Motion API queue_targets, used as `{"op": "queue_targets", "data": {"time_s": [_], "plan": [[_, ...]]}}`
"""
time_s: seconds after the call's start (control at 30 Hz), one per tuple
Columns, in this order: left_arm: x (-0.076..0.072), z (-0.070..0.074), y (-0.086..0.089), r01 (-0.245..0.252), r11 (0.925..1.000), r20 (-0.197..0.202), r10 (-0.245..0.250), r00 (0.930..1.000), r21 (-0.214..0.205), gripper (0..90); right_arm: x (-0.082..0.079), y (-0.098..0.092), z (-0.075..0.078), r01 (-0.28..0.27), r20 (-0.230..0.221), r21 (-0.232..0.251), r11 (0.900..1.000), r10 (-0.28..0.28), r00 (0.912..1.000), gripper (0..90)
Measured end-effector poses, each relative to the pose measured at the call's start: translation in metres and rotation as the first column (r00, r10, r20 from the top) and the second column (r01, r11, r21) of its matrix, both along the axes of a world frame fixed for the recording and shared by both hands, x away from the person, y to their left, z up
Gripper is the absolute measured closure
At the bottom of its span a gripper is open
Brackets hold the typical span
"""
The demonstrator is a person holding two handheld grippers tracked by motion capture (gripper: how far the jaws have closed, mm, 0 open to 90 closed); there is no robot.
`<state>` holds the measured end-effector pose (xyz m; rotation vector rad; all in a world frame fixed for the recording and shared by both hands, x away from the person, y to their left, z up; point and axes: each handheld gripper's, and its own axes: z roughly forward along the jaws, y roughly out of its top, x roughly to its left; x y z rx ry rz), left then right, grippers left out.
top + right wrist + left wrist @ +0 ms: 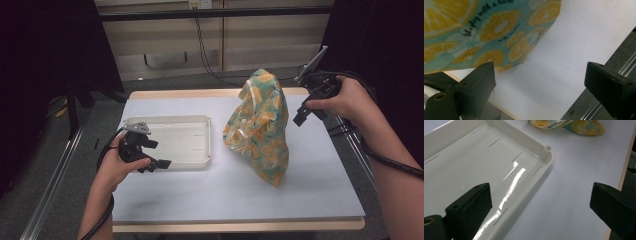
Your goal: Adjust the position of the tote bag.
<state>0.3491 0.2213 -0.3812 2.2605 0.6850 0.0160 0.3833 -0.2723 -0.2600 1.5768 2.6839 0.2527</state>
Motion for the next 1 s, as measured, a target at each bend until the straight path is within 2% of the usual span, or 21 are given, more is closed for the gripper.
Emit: {"op": "queue_targets", "data": {"time_s": [0.17,0.2,0.47,0.53,0.8,1.0], "plan": [[0.001,-0.001,0.001,0.006,1.0,-0.003,-0.006,1.0,0.001,3.7,0.006,0.002,0.006,0.02,-0.006,0.002,0.9998,-0.02,0.9998,9.4],[0.001,-0.001,0.001,0.009,0.9999,-0.001,-0.009,1.0,0.005,3.7,0.008,0.001,0.007,0.014,0.005,0.002,0.9999,-0.014,0.9999,9.4],[0.001,-0.001,0.001,0.01,0.9999,-0.003,-0.01,0.9999,0.005,3.7,0.013,0.005,0.013,0.024,-0.002,-0.003,0.9997,-0.024,0.9997,9.4],[0.0,0.0,0.001,-0.001,1.0,0.004,0.001,1.0,0.009,3.7,0.016,0.008,0.017,0.035,-0.004,-0.002,0.9994,-0.035,0.9994,9.4],[0.001,-0.001,0.0,0.009,1.0,-0.002,-0.009,1.0,0.004,3.7,0.02,0.017,0.027,0.026,0.003,-0.012,0.9996,-0.026,0.9997,8.4],[0.0,-0.001,-0.001,0.01,0.9999,-0.001,-0.01,1.0,0.004,3.7,0.025,0.022,0.035,0.043,0.004,-0.013,0.999,-0.043,0.9991,8.4]]}}
